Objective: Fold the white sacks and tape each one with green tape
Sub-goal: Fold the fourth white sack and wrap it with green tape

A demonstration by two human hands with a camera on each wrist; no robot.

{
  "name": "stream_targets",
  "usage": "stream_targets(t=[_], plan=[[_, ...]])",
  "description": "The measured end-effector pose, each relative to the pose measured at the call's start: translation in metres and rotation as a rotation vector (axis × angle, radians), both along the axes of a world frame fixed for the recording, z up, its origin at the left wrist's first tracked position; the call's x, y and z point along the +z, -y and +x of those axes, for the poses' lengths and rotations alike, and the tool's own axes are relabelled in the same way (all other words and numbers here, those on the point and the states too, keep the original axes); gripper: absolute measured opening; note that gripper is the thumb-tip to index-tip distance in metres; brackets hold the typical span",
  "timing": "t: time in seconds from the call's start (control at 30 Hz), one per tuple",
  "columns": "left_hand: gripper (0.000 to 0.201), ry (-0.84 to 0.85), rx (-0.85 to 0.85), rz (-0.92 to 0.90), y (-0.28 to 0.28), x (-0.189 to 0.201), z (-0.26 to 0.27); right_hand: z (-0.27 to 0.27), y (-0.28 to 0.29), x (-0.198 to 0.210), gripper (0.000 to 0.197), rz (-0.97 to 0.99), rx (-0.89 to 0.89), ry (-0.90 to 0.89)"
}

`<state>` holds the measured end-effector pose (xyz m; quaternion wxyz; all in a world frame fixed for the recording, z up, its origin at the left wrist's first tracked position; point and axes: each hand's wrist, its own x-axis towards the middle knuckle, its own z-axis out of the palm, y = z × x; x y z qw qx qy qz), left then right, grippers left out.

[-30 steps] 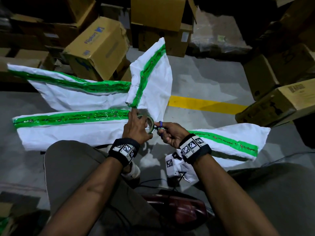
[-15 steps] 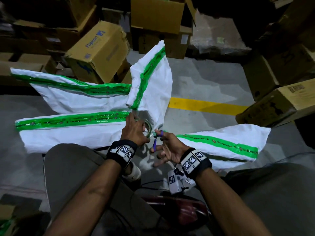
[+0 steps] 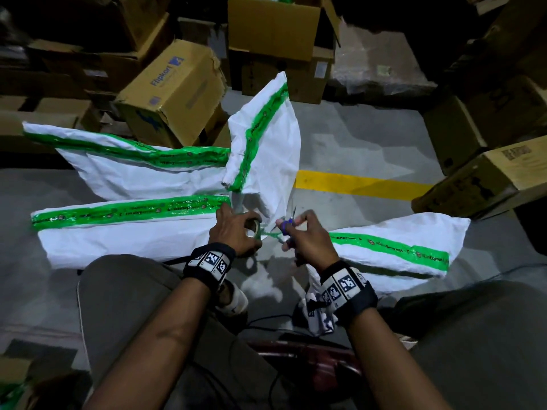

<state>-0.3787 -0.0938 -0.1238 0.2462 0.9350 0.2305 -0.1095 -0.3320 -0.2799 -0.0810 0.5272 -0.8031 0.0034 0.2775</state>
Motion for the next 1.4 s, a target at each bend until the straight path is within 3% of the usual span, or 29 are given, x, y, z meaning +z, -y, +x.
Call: stream_targets(t=[0.07,0.13,0.27,0.37,0.47,0.57,0.67,1.0,1.1,1.23,1.3,1.4], plan=[[0.055,-0.012,0.029,-0.027,-0.001,0.0,-0.001,0.005,-0.003,-0.007,0.038,-0.137,0.069,0.357],[0.052,-0.016,0.03,-0.041,0.0,0.001,-0.001,0.01,-0.014,-0.015,0.041,-0.191,0.14,0.454],[0.058,-0.053,-0.026,-0.01,0.002,0.004,-0.002,0.021,-0.033,-0.036,0.055,-0.385,0.259,0.315],[0.054,-0.08,-0.059,-0.014,0.0,0.004,-0.002,0.026,-0.031,-0.045,0.074,-0.398,0.35,0.178],[0.049,-0.078,-0.046,-0.053,-0.001,0.005,0.0,0.025,-0.028,-0.052,0.086,-0.408,0.452,0.218],[0.047,-0.062,-0.035,-0.073,0.0,0.003,0.003,0.022,-0.027,-0.06,0.074,-0.458,0.403,0.339],[0.05,-0.078,-0.042,-0.105,-0.004,0.001,0.004,0.021,-0.024,-0.065,0.06,-0.371,0.307,0.334],[0.05,-0.044,0.107,-0.088,-0.037,0.008,-0.001,0.038,-0.004,-0.061,0.047,-0.062,0.135,0.188],[0.051,0.083,0.162,-0.246,-0.04,0.01,0.003,0.042,-0.003,-0.052,0.042,0.046,0.045,0.188],[0.043,0.329,0.207,-0.64,-0.033,0.021,0.005,0.043,-0.005,-0.034,0.038,0.18,-0.123,0.318],[0.034,0.388,0.161,-0.795,-0.026,0.029,0.004,0.042,-0.008,-0.023,0.039,0.295,-0.162,0.281],[0.04,0.433,0.039,-0.855,-0.02,0.032,0.001,0.038,-0.014,-0.006,0.041,0.44,-0.107,0.18]])
